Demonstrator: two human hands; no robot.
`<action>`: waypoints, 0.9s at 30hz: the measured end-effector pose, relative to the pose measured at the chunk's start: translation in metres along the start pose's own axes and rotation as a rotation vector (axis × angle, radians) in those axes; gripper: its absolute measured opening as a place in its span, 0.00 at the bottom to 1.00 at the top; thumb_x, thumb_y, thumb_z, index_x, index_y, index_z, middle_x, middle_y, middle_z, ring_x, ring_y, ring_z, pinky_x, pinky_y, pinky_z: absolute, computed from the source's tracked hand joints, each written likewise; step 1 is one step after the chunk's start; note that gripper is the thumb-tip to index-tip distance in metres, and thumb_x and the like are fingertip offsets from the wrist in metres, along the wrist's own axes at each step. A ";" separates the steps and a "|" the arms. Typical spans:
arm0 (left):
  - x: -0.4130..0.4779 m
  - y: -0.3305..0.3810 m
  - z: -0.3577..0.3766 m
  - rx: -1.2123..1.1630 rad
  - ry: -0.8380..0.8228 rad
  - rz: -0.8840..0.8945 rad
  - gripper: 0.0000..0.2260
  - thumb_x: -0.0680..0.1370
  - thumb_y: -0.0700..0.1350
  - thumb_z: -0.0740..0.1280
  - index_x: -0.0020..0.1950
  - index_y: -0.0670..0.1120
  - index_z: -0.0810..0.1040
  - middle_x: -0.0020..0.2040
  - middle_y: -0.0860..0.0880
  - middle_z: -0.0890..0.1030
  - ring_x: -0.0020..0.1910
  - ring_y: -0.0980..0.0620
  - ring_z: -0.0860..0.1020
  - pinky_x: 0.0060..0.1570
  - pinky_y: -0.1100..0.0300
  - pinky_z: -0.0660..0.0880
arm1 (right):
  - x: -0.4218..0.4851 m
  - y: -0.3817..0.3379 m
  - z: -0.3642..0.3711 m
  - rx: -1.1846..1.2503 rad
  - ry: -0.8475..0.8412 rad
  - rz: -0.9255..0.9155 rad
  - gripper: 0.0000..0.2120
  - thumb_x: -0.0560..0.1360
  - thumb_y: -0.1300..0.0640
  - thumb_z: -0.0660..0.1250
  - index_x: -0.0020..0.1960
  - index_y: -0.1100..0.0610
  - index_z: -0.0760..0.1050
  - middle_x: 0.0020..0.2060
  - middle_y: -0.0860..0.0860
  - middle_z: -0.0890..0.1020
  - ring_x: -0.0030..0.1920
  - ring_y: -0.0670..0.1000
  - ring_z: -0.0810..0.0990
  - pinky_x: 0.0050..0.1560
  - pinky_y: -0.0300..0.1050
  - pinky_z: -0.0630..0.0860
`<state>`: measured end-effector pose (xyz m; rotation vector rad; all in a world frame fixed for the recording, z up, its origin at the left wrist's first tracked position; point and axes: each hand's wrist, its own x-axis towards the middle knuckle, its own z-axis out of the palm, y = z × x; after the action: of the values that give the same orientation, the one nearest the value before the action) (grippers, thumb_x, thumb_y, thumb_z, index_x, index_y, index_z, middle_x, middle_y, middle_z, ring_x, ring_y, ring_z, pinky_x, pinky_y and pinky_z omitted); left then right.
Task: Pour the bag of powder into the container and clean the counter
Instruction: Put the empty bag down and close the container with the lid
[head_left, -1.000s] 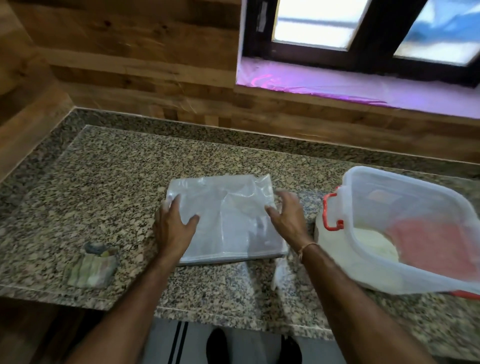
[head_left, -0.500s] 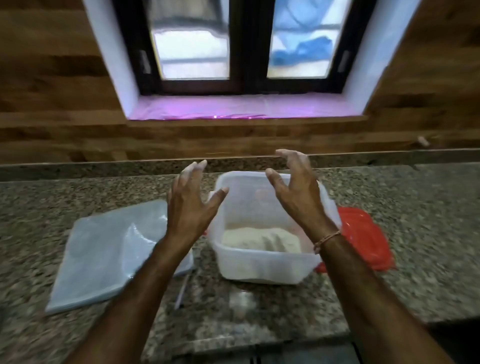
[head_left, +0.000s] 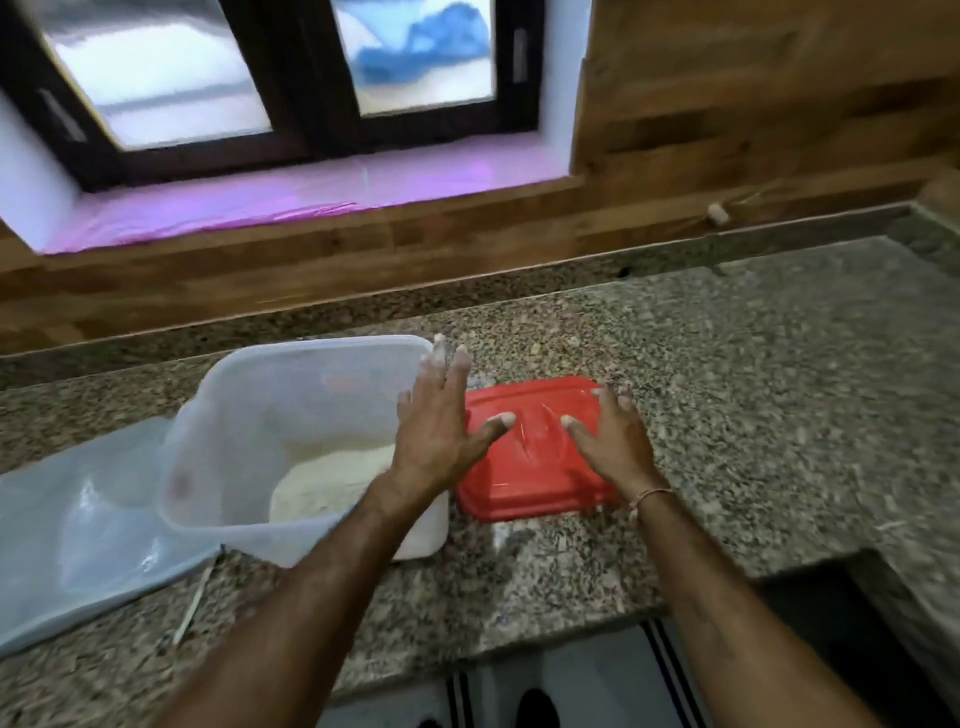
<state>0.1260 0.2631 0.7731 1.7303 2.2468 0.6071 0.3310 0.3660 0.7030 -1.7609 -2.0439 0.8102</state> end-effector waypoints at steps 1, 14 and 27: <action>0.003 0.001 0.003 0.010 0.008 -0.020 0.45 0.76 0.70 0.63 0.84 0.50 0.49 0.84 0.48 0.41 0.83 0.47 0.44 0.77 0.33 0.52 | 0.003 0.010 0.004 -0.022 -0.042 0.043 0.31 0.78 0.44 0.71 0.75 0.57 0.67 0.67 0.62 0.74 0.65 0.62 0.76 0.58 0.50 0.74; 0.016 0.015 0.014 0.101 0.045 -0.149 0.45 0.78 0.66 0.64 0.84 0.49 0.45 0.83 0.49 0.36 0.82 0.48 0.37 0.79 0.36 0.44 | 0.031 0.059 0.031 0.099 -0.082 0.383 0.52 0.66 0.39 0.80 0.80 0.46 0.55 0.71 0.62 0.69 0.69 0.66 0.71 0.67 0.63 0.71; 0.016 0.013 0.013 0.080 0.041 -0.134 0.45 0.78 0.68 0.63 0.84 0.48 0.45 0.83 0.46 0.36 0.83 0.46 0.38 0.78 0.35 0.46 | 0.024 0.068 0.003 1.034 0.030 0.519 0.35 0.72 0.62 0.78 0.75 0.53 0.70 0.61 0.56 0.82 0.49 0.55 0.85 0.48 0.56 0.85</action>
<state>0.1387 0.2839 0.7691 1.5992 2.4227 0.5352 0.3789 0.3936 0.6567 -1.5778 -0.7849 1.5817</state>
